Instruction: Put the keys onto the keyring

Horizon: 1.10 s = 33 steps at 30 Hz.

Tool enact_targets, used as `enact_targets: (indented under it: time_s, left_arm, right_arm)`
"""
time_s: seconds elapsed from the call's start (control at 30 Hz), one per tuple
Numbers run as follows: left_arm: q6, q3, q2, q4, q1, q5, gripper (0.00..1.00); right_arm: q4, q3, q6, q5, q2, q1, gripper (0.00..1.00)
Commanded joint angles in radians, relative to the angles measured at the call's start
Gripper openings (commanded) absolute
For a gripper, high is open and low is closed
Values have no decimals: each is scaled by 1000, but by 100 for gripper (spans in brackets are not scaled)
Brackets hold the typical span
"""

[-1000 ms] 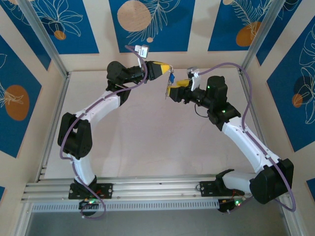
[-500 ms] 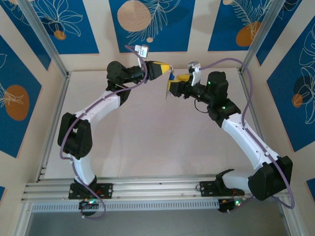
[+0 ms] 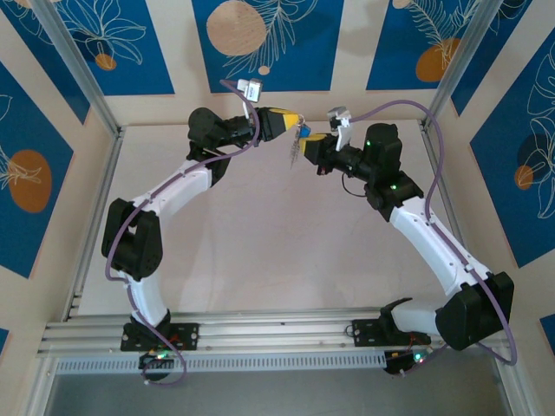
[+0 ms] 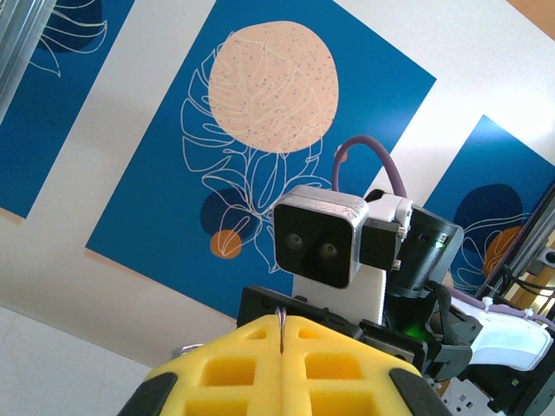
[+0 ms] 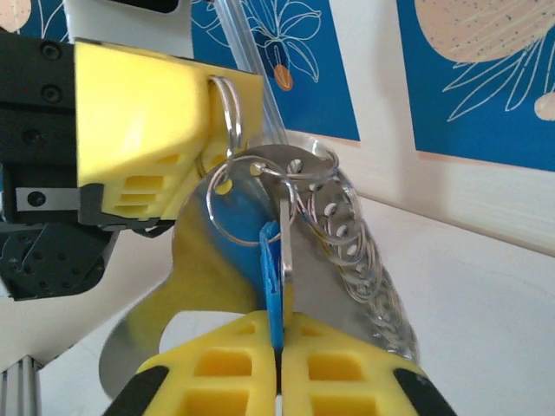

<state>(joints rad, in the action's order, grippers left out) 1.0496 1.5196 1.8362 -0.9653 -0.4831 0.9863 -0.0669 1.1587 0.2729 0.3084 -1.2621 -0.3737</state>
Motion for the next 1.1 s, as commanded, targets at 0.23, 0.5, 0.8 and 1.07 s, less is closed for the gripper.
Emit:
enact_targets:
  time_s: [0.23, 0.5, 0.8, 1.07]
  left_arm:
    - [-17, 0, -22, -64, -9, -48, 0]
    - [-19, -6, -22, -61, -10, -49, 0]
    - [-71, -18, -35, -7, -11, -53, 0]
    - [-164, -30, -60, 99, -15, -60, 0]
  right_arm:
    - [-12, 57, -8, 46, -45, -49, 0]
    - [0, 85, -21, 35, -63, -75, 0]
    - [0, 95, -21, 5, -52, -81, 0]
    - [39, 148, -46, 17, -89, -138, 0]
